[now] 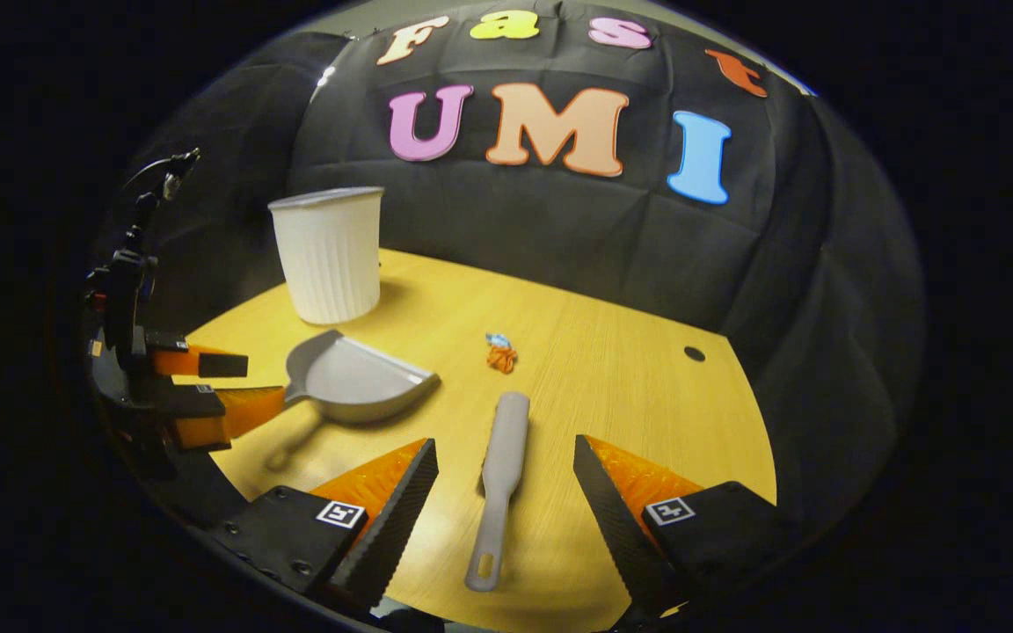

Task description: Pick up the small broom and dustpan from the desktop, sweep the trash into the dustpan with the broom, and then empty the trash into the garbage bin.

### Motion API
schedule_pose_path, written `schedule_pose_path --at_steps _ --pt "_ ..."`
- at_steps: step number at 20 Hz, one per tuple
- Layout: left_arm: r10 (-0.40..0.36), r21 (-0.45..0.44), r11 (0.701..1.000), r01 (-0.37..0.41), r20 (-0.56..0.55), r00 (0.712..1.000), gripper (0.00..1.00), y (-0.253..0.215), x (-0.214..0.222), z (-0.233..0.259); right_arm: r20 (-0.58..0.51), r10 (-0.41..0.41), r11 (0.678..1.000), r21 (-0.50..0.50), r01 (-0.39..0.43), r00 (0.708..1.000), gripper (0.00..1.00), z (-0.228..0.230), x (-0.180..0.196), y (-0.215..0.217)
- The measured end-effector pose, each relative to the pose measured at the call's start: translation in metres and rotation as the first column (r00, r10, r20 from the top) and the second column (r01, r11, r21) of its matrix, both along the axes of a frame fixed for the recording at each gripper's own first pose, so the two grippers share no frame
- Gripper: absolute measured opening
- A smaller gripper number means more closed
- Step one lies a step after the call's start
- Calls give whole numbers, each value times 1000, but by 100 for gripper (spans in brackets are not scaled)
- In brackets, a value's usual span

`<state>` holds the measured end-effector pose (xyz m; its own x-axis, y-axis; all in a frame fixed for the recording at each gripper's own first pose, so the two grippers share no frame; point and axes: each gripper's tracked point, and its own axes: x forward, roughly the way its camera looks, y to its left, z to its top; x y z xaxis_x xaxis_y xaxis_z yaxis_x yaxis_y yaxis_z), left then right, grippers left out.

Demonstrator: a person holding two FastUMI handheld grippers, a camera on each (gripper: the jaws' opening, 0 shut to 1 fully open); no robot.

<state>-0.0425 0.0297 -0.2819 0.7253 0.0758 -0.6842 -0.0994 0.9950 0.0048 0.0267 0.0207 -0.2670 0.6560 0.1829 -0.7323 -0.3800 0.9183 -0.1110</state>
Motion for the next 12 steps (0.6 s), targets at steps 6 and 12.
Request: schedule_pose_path --at_steps 6,12 --pt "-36 -24 999 33 -134 990 96 2 4 -48 -225 -10 994 -108 -14 974 100 -67 -14 -7" --pt "-51 -62 997 38 -222 974 78 6 3 -75 -351 -16 982 -179 -50 936 71 -93 -17 -9"
